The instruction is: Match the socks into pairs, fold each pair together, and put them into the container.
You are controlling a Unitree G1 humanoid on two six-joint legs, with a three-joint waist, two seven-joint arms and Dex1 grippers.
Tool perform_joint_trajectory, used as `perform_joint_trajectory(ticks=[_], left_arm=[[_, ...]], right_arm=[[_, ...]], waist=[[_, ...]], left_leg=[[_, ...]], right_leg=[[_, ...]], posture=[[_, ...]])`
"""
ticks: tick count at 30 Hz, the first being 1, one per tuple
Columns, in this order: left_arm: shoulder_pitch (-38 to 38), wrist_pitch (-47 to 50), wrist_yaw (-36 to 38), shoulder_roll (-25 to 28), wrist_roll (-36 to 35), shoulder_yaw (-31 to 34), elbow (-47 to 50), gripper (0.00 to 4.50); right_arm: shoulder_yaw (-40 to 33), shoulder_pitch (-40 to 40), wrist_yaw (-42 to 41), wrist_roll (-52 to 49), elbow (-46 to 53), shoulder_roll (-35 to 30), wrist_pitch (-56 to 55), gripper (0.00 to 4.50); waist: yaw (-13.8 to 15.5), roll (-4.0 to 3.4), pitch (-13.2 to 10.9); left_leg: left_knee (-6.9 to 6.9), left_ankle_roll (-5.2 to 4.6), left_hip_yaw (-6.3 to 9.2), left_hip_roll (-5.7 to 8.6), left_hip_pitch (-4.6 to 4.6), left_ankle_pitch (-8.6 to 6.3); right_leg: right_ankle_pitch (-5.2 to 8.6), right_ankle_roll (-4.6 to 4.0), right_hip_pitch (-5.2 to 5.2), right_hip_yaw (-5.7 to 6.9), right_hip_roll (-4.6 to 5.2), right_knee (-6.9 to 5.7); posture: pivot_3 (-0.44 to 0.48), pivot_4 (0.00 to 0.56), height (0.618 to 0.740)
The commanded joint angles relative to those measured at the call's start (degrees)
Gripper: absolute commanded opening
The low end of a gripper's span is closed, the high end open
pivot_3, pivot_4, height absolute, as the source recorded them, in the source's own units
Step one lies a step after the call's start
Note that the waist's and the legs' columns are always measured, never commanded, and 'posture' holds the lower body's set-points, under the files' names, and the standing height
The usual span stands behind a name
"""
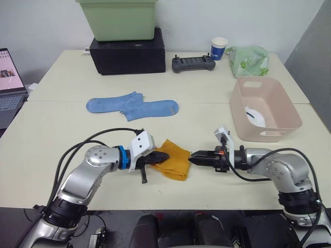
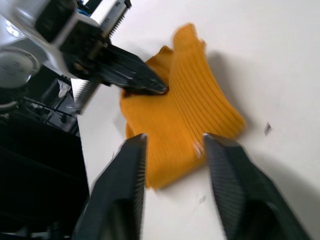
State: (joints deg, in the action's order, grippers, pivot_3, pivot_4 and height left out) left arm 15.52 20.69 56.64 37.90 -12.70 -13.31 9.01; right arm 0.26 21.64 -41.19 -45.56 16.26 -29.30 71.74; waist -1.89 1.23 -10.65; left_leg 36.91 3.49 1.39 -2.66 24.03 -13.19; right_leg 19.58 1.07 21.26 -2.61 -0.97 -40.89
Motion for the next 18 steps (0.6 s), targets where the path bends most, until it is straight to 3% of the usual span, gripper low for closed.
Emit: perform_joint_trajectory(ticks=[1,4,9,18], left_arm=[[-1.5,-2.9,0.5,-0.4,1.3,-0.8,-1.6,0.0],[-3.2,-4.1,1.3,0.3,1.9,-1.2,-2.6,0.0],[-4.2,-4.9,1.1,0.6,2.1,-0.8,-3.3,0.0],[-3.7,-4.2,0.9,0.9,1.7,0.4,-2.7,0.0]], right_arm=[[-3.6,0.4,3.9,-3.2,1.5,-0.1,7.7,3.05],[-5.2,0.5,7.3,-3.0,-1.0,2.1,12.5,4.01],[-11.3,3.4,13.8,-2.9,-6.8,12.6,20.1,4.01],[-11.7,7.2,18.9,-3.4,-14.4,23.2,20.8,4.01]], waist=[[0.1,0.0,0.0],[0.0,-0.01,0.0],[-0.3,-0.04,0.1],[-0.7,-0.09,0.2]], left_leg=[[0.0,0.0,0.01,-0.01,0.02,0.0],[0.0,0.0,-0.05,0.0,0.01,0.0],[-0.02,0.0,-0.09,0.0,-0.14,0.0],[-0.07,0.0,-0.09,-0.01,-0.14,0.0]], right_leg=[[0.0,0.0,0.01,0.01,0.0,0.0],[0.0,0.0,-0.01,-0.06,0.03,0.01],[0.01,0.0,-0.1,-0.09,0.02,-0.02],[0.01,0.0,-0.08,-0.08,0.0,-0.03]], posture=[[0.0,0.15,0.74],[0.0,0.15,0.74],[0.0,0.15,0.74],[0.0,0.15,0.74]])
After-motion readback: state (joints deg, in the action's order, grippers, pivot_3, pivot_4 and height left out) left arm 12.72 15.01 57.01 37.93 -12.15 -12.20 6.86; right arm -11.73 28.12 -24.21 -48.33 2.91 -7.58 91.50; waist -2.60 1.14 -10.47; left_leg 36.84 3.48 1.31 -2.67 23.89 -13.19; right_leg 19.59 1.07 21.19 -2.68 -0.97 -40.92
